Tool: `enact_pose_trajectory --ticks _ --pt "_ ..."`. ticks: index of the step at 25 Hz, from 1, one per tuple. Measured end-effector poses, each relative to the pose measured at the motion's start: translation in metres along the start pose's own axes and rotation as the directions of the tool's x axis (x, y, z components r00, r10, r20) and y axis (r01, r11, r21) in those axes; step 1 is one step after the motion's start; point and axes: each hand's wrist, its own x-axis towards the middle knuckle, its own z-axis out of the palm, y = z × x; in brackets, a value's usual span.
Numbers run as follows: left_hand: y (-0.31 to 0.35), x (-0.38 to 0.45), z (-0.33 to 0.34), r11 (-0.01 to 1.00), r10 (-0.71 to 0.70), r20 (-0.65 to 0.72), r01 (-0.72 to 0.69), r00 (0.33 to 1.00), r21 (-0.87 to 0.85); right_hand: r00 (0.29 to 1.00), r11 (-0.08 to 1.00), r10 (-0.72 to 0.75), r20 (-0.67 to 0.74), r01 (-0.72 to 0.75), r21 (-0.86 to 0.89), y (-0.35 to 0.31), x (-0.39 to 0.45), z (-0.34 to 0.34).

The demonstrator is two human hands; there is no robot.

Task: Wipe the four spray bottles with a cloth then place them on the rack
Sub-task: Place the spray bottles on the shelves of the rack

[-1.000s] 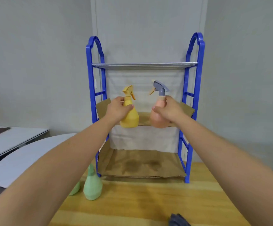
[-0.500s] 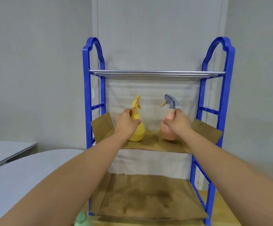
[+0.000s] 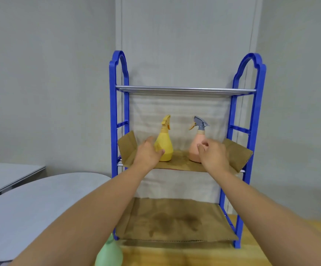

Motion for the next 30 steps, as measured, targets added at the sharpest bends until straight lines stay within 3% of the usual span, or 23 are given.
enact_pose_trajectory --ticks 3,7,10,14,17,19,22,24,27,30 --pt "-0.008 -0.036 -0.021 0.999 -0.002 -0.019 0.001 1.000 -0.043 0.998 0.991 -0.046 0.047 0.040 0.128 -0.027 -0.038 -0.010" --pt "-0.032 -0.090 -0.057 0.998 -0.024 -0.013 0.023 1.000 -0.060 0.960 0.976 -0.106 0.258 0.051 0.210 -0.072 -0.098 -0.005" --pt "-0.065 -0.122 -0.093 0.998 -0.065 -0.041 0.064 0.997 -0.023 0.874 0.984 -0.141 0.466 0.070 0.166 -0.102 -0.137 0.016" --pt "-0.126 -0.157 -0.132 0.987 -0.149 -0.116 0.154 0.982 0.034 0.760 0.970 -0.199 0.619 0.065 0.232 -0.130 -0.182 0.053" --pt "-0.187 -0.187 -0.139 0.963 -0.262 -0.145 0.269 0.954 0.026 0.631 0.939 -0.205 0.748 -0.088 0.332 -0.138 -0.228 0.093" --pt "-0.225 -0.202 -0.134 0.927 -0.366 -0.119 0.373 0.923 0.037 0.589 0.920 -0.191 0.785 -0.170 0.352 -0.134 -0.257 0.122" --pt "-0.268 -0.219 -0.112 0.865 -0.497 0.052 0.490 0.866 0.108 0.614 0.902 -0.138 0.777 -0.246 0.355 -0.120 -0.291 0.152" --pt "-0.290 -0.224 -0.089 0.847 -0.531 0.162 0.518 0.832 0.118 0.660 0.924 -0.093 0.746 -0.221 0.311 -0.111 -0.311 0.170" --pt "-0.314 -0.219 -0.064 0.890 -0.456 0.220 0.445 0.863 0.100 0.732 0.969 -0.021 0.681 -0.153 0.194 -0.104 -0.326 0.189" --pt "-0.316 -0.216 -0.053 0.921 -0.388 0.186 0.383 0.903 0.068 0.722 0.951 0.005 0.692 -0.217 0.219 -0.099 -0.329 0.197"
